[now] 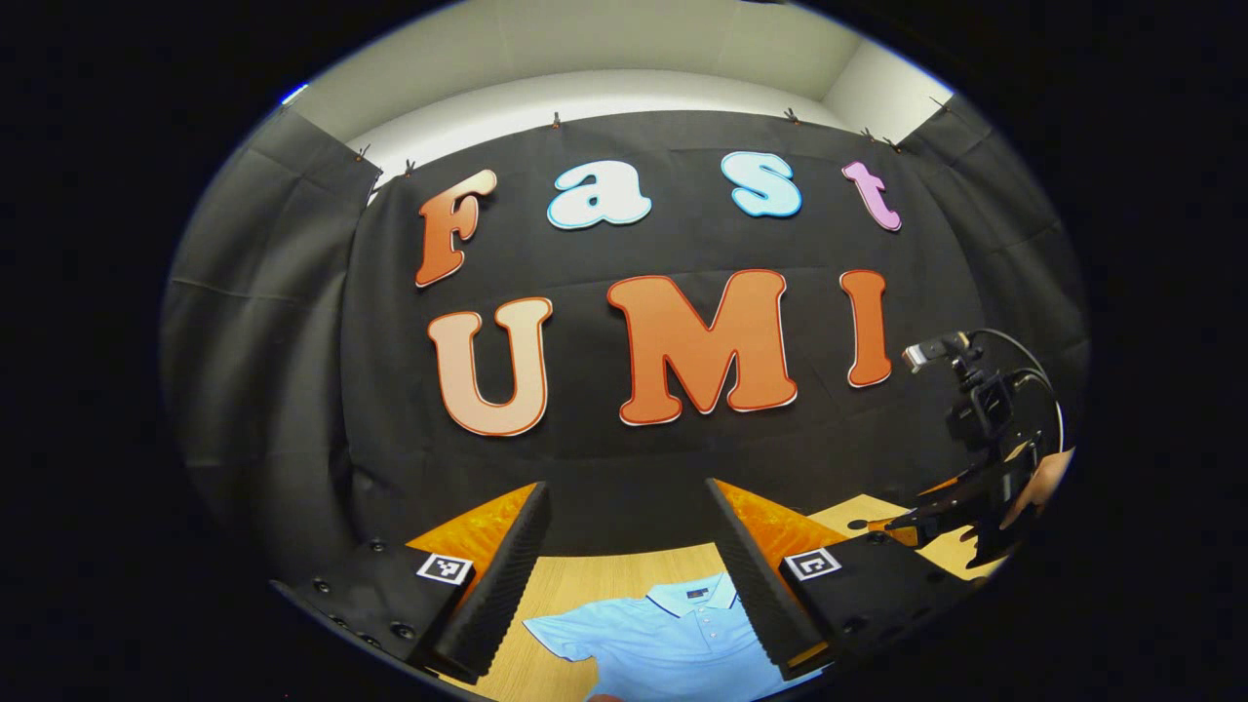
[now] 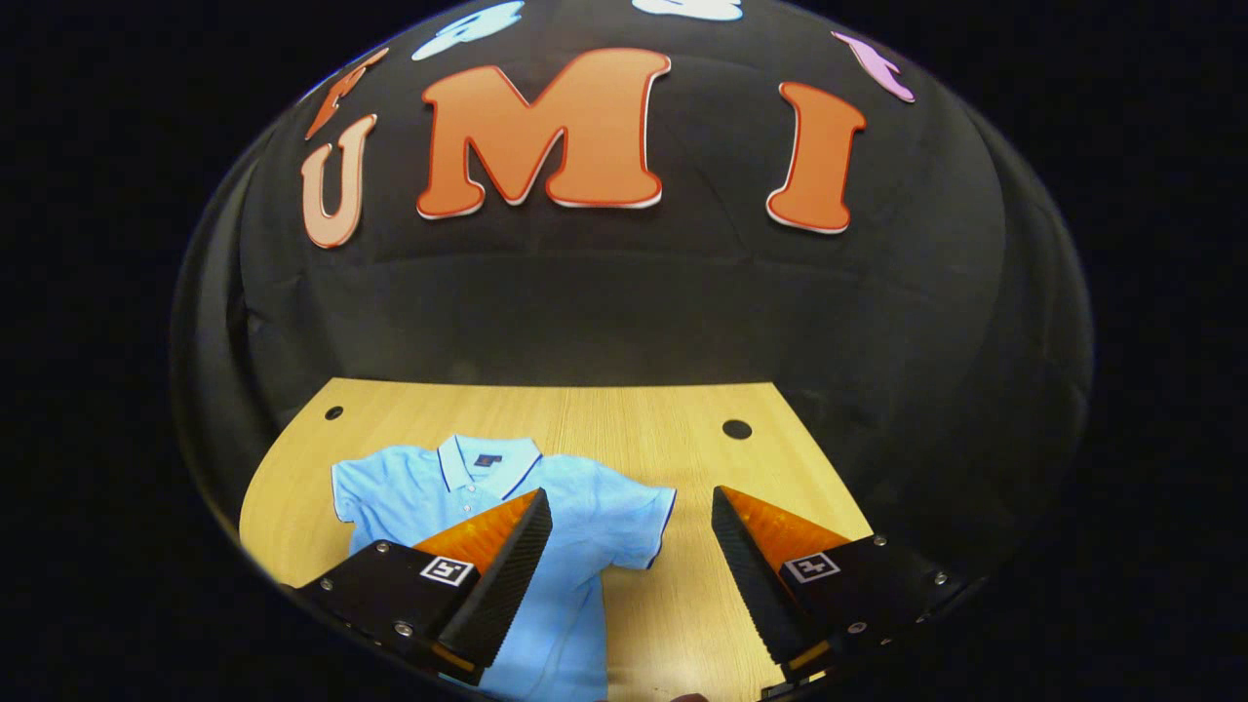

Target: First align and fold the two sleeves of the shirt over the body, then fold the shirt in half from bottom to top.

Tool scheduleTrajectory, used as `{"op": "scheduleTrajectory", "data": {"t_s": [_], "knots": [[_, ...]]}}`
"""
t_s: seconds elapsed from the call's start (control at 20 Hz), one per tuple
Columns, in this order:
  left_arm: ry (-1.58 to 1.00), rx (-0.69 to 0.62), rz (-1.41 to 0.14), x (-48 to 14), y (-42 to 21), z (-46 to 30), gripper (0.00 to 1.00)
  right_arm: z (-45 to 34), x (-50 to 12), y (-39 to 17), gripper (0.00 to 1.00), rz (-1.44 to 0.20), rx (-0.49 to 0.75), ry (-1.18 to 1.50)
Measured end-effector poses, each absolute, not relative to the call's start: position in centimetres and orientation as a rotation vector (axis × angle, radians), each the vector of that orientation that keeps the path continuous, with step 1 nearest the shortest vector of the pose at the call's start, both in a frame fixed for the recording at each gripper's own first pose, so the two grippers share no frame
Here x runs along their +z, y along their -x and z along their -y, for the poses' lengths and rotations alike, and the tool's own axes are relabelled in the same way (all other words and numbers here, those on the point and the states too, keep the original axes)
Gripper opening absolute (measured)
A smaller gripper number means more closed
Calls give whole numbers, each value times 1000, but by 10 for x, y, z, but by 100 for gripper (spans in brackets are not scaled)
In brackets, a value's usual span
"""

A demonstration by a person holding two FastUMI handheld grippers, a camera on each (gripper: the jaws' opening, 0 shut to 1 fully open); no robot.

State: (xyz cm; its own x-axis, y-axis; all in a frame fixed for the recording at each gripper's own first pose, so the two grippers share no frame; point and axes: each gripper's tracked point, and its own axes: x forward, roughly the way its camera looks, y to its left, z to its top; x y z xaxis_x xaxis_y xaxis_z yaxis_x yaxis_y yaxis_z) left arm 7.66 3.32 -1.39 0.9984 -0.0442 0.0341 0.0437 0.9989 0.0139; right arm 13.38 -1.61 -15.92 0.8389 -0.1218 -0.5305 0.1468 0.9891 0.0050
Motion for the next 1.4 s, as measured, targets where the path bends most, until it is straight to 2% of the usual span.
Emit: {"op": "scheduleTrajectory", "data": {"t_s": [0.3,0.7,1.05,1.1,1.15,1.3,1.35,1.4], "knots": [[-18,-13,-11,-30,-90,-45,100,23,-215,-164,100,-735,-139,-48],[1,9,-84,-56,-106,-48,100,42,-279,-201,93,-945,-175,-122],[-12,15,-106,-64,-119,-47,100,51,-327,-206,87,-1102,-209,-173],[-12,15,-110,-64,-120,-47,100,52,-334,-206,92,-1130,-211,-176],[-11,17,-113,-67,-121,-49,100,50,-343,-205,84,-1154,-211,-180],[-4,23,-126,-70,-124,-51,100,49,-361,-205,81,-1212,-210,-190],[-3,26,-129,-73,-124,-52,100,47,-366,-204,73,-1227,-213,-190],[-2,27,-131,-74,-124,-53,100,47,-370,-205,77,-1241,-213,-196]]}}
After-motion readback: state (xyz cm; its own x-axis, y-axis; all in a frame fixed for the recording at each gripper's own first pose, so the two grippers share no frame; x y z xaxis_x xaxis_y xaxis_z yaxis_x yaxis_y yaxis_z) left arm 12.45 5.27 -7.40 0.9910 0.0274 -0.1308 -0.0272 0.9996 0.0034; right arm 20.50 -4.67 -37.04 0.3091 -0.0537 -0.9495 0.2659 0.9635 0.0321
